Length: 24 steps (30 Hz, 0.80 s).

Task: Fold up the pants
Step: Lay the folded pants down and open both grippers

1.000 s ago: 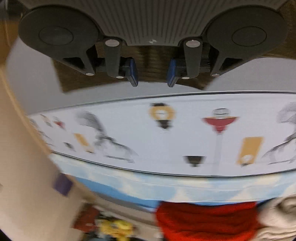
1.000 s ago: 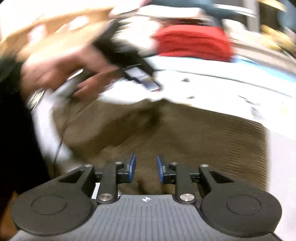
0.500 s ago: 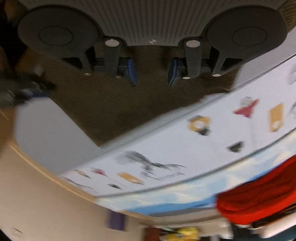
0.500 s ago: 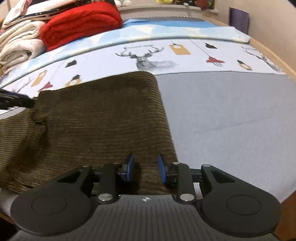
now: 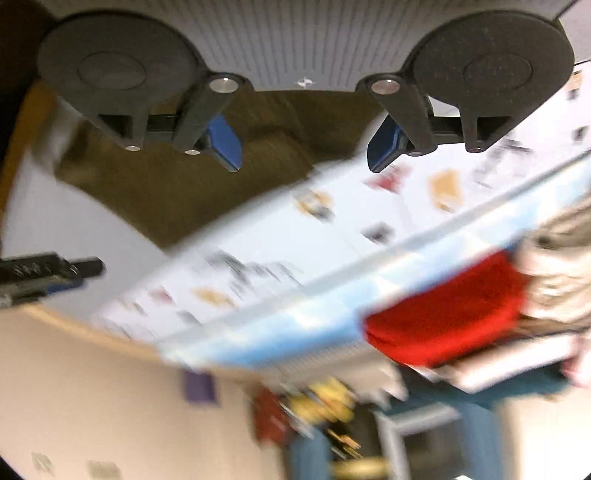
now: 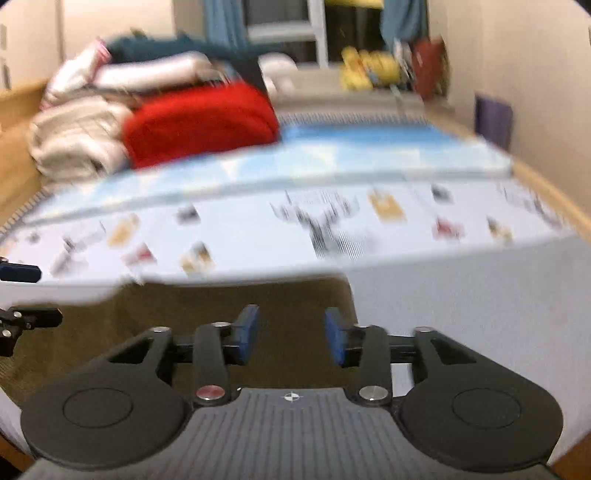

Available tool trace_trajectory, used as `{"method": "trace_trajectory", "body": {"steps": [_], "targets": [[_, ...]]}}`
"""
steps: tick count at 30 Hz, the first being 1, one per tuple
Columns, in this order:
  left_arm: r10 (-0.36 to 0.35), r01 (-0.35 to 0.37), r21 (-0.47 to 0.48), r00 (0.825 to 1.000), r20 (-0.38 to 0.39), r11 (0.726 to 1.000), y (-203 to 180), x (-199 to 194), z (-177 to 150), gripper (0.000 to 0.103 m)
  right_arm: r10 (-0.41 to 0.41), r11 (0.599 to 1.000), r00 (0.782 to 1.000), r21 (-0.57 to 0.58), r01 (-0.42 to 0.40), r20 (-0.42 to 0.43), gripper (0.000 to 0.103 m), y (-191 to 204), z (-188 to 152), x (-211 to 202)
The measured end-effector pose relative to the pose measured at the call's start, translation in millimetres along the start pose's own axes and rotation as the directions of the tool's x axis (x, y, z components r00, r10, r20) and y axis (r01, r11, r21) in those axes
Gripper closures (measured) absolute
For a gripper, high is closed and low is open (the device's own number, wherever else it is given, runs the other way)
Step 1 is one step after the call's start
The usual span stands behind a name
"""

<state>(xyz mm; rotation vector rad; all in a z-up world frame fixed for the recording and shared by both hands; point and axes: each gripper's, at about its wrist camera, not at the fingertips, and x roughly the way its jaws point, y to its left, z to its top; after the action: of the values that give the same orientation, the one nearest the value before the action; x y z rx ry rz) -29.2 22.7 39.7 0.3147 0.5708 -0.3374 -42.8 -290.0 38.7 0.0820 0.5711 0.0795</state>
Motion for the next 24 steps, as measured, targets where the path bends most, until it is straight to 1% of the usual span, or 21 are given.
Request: {"method": "trace_trajectory", "body": {"steps": [1,3,4,5,6,7,8,10,11,13,16,18,20,24], "targets": [[0.048,-0.048,-0.011,0.999,0.024,0.999,2,-8,-1,0.022,0.02,1.0,0.999,-0.004,-0.02,0.037,0.038,3,3,-6],[0.114,-0.113,-0.023,0.992,0.045,0.993,3,-19,-11,0.022,0.051,0.999,0.995,-0.017,-0.05,0.08,0.037,7,3,-9],[0.148,-0.146,-0.038,0.988,0.042,0.989,2,-24,-18,0.022,0.057,0.998,0.995,-0.011,-0.056,0.083,0.037,9,-1,-7],[0.166,-0.164,-0.061,0.986,0.031,0.985,0,-25,-27,0.022,0.065,0.998,0.995,0.005,-0.065,0.07,0.037,12,-5,-5],[0.177,-0.175,-0.09,0.984,0.012,0.98,1,-23,-36,0.022,0.083,0.996,0.995,0.019,-0.085,0.053,0.037,16,-8,-2],[0.181,-0.182,-0.121,0.983,-0.017,0.976,0,-25,-43,0.022,0.1,0.994,0.994,0.027,-0.102,0.054,0.037,20,-11,-1],[0.183,-0.19,-0.138,0.981,-0.062,0.972,1,-23,-50,0.022,0.109,0.994,0.993,0.027,-0.11,0.053,0.037,24,-14,0],[0.211,-0.229,-0.131,0.968,-0.139,0.965,2,-17,-61,0.023,0.102,0.995,0.994,0.004,-0.102,0.031,0.038,34,-18,5],[0.228,-0.25,-0.139,0.961,-0.154,0.958,6,-13,-65,0.023,0.096,0.995,0.995,-0.012,-0.096,0.026,0.038,36,-19,9],[0.228,-0.256,-0.156,0.958,-0.174,0.954,17,-14,-70,0.023,0.084,0.996,0.996,-0.029,-0.084,0.028,0.038,39,-21,11],[0.256,-0.293,-0.158,0.942,-0.219,0.943,31,-4,-77,0.023,0.074,0.997,0.997,-0.029,-0.073,0.021,0.038,43,-23,14],[0.258,-0.301,-0.162,0.936,-0.24,0.94,39,1,-81,0.023,0.06,0.997,0.998,-0.043,-0.059,0.019,0.038,45,-24,18],[0.249,-0.295,-0.168,0.936,-0.249,0.94,43,6,-81,0.023,0.054,0.997,0.998,-0.058,-0.052,0.022,0.038,47,-25,18],[0.224,-0.27,-0.18,0.945,-0.239,0.946,45,4,-83,0.023,0.066,0.996,0.998,-0.058,-0.065,0.019,0.037,50,-26,20]]}}
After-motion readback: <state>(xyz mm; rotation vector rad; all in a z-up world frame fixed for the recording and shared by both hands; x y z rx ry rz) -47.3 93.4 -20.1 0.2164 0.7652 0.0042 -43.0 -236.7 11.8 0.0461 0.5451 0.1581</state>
